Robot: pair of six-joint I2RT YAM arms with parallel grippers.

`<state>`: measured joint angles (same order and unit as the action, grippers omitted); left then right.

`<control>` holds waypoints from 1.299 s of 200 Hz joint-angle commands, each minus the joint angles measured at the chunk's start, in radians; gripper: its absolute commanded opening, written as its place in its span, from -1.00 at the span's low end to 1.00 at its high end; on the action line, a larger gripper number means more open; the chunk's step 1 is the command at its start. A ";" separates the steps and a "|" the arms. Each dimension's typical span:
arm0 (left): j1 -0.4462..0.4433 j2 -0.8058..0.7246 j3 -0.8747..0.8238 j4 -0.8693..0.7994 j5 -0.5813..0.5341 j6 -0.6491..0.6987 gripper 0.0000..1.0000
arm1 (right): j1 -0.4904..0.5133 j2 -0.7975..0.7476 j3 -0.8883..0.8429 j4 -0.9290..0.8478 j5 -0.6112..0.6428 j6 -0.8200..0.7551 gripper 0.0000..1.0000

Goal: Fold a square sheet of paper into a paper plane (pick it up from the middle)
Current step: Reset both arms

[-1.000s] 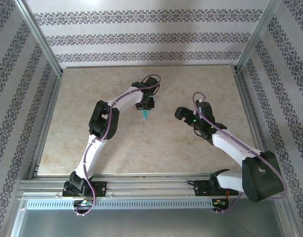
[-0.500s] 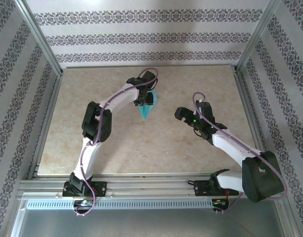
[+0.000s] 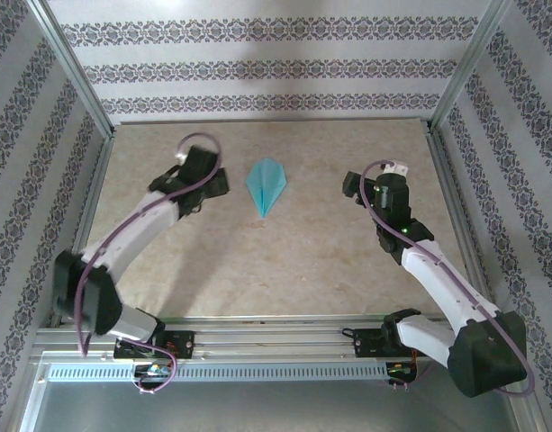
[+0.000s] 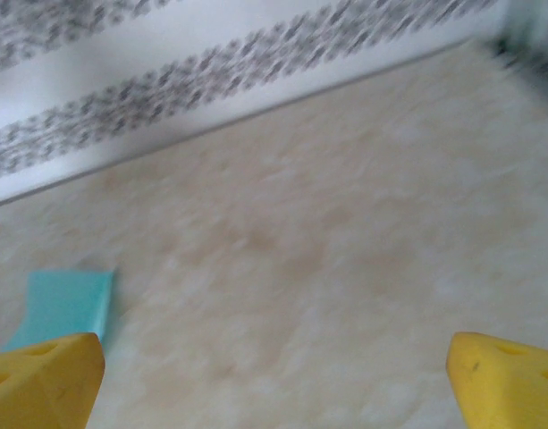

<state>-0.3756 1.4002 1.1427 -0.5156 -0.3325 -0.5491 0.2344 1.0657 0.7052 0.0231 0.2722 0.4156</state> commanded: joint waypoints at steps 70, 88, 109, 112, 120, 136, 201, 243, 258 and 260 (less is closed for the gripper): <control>0.270 -0.316 -0.669 0.695 -0.294 0.256 0.99 | -0.172 0.132 -0.242 0.367 0.100 -0.278 0.96; 0.295 -0.269 -0.730 0.847 -0.242 0.316 0.99 | -0.173 0.180 -0.271 0.493 0.047 -0.340 0.96; 0.308 -0.187 -0.773 1.019 -0.157 0.407 0.99 | -0.178 0.229 -0.301 0.645 -0.043 -0.385 0.96; 0.308 -0.175 -0.778 1.043 -0.143 0.420 0.99 | -0.179 0.236 -0.302 0.658 -0.058 -0.384 0.96; 0.310 -0.145 -0.791 1.113 -0.099 0.456 0.99 | -0.185 0.257 -0.303 0.687 -0.099 -0.381 0.96; 0.310 -0.089 -0.821 1.264 -0.022 0.502 0.99 | -0.187 0.297 -0.300 0.714 -0.160 -0.400 0.96; 0.319 0.100 -0.811 1.499 0.151 0.552 0.99 | -0.207 0.410 -0.355 0.918 -0.267 -0.415 0.96; 0.321 0.185 -0.779 1.514 0.128 0.543 0.99 | -0.207 0.448 -0.355 0.956 -0.248 -0.407 0.96; 0.320 0.200 -0.785 1.544 0.122 0.547 0.99 | -0.208 0.459 -0.330 0.917 -0.211 -0.388 0.97; 0.320 0.197 -0.783 1.536 0.122 0.545 0.99 | -0.209 0.459 -0.327 0.911 -0.212 -0.386 0.96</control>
<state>-0.0696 1.5799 0.3424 0.9333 -0.2100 -0.0219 0.0345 1.5131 0.3595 0.9173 0.0429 0.0185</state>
